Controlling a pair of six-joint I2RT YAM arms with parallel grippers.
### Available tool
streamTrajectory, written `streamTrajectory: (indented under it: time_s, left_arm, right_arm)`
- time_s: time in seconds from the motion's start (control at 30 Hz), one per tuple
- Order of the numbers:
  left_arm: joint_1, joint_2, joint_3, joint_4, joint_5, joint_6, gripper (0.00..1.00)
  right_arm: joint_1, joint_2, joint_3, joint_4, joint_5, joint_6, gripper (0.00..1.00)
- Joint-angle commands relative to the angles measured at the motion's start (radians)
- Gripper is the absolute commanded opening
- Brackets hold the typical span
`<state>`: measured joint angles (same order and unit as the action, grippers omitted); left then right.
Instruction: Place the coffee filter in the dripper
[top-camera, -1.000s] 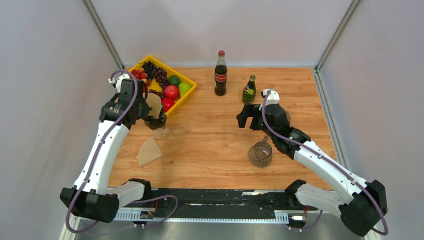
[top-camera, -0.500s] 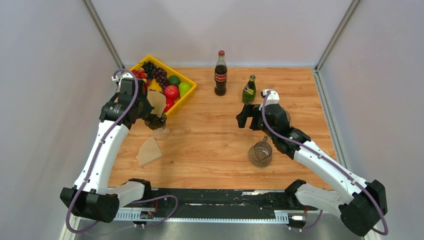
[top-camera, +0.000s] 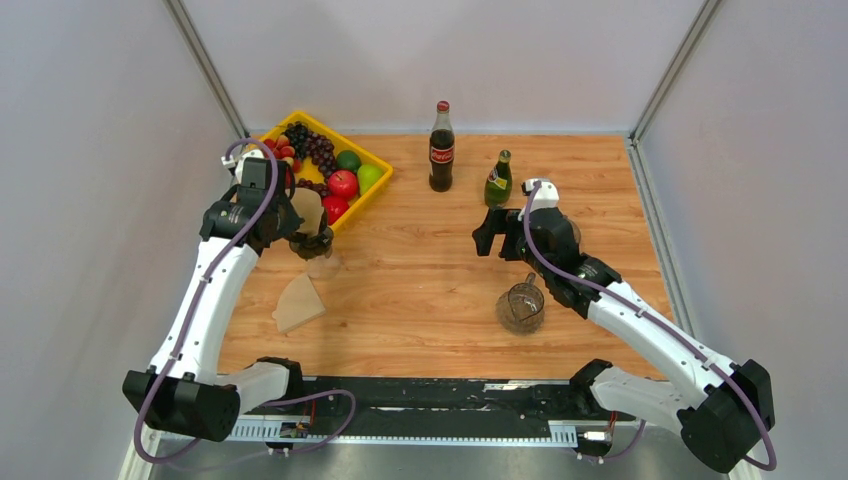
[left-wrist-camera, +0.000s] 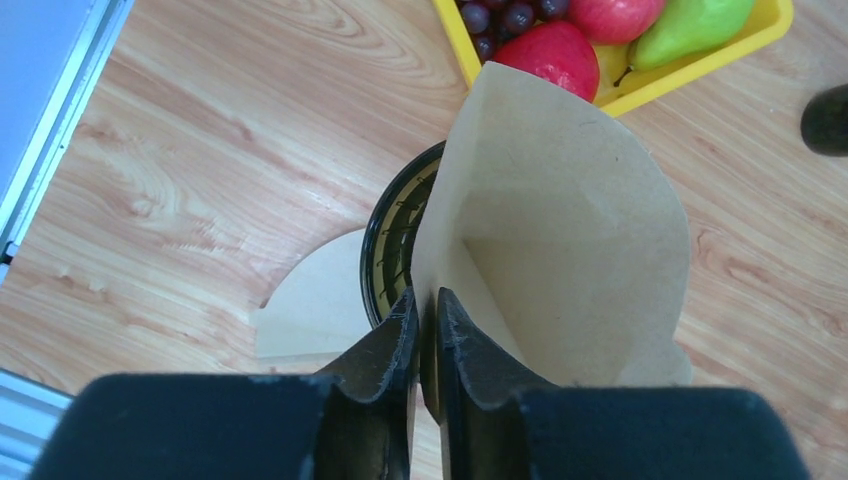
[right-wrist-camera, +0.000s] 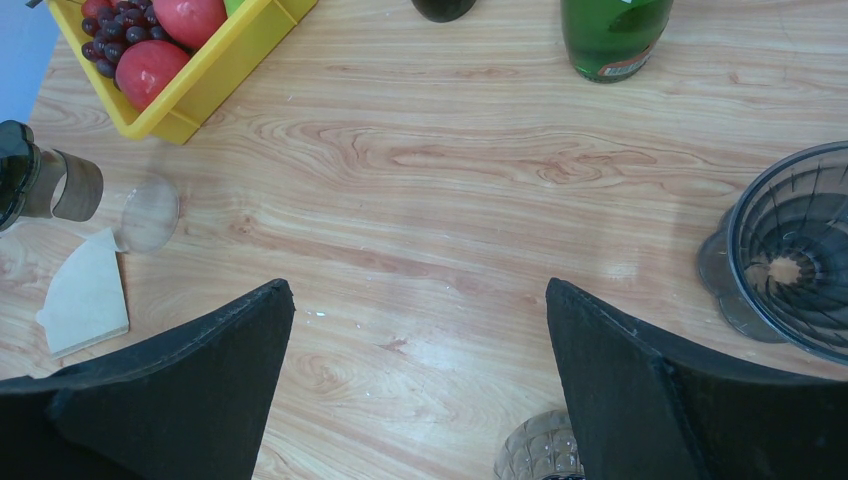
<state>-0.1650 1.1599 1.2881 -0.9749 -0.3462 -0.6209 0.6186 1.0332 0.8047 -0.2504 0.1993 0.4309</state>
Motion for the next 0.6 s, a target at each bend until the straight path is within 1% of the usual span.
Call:
streamTrajectory:
  time_s: [0.0, 0.03, 0.07, 0.1, 0.13, 0.23, 0.3, 0.37, 0.47, 0.57]
  left_arm:
    - [0.009, 0.000, 0.034, -0.016, -0.015, 0.016, 0.23]
    - [0.010, 0.003, 0.045, -0.017, -0.015, 0.016, 0.25]
    - [0.009, 0.003, 0.050, -0.020, -0.015, 0.016, 0.30]
    - [0.009, 0.002, 0.064, -0.024, -0.013, 0.014, 0.32]
    - [0.009, 0.002, 0.070, -0.025, -0.009, 0.013, 0.37]
    - [0.010, -0.007, 0.104, -0.035, -0.005, 0.013, 0.46]
    - [0.010, -0.015, 0.125, -0.041, 0.000, 0.016, 0.55]
    - [0.009, -0.029, 0.139, -0.043, 0.005, 0.021, 0.60]
    - [0.010, -0.054, 0.164, -0.044, 0.009, 0.026, 0.67]
    - [0.009, -0.066, 0.196, -0.026, 0.034, 0.029, 0.70]
  right_arm:
    - [-0.003, -0.008, 0.013, 0.017, -0.003, -0.009, 1.00]
    - [-0.003, -0.008, 0.014, 0.016, -0.004, -0.007, 1.00]
    - [-0.003, -0.008, 0.015, 0.016, -0.004, -0.009, 1.00]
    - [-0.003, -0.009, 0.016, 0.016, -0.005, -0.009, 1.00]
    - [-0.004, -0.010, 0.016, 0.016, -0.005, -0.009, 1.00]
    - [-0.004, -0.012, 0.014, 0.016, -0.005, -0.011, 1.00]
    - [-0.004, -0.015, 0.014, 0.016, -0.002, -0.012, 1.00]
    - [-0.002, -0.015, 0.014, 0.016, 0.001, -0.012, 1.00]
    - [-0.004, -0.012, 0.013, 0.015, 0.000, -0.013, 1.00]
    - [-0.003, -0.010, 0.013, 0.015, 0.002, -0.015, 1.00]
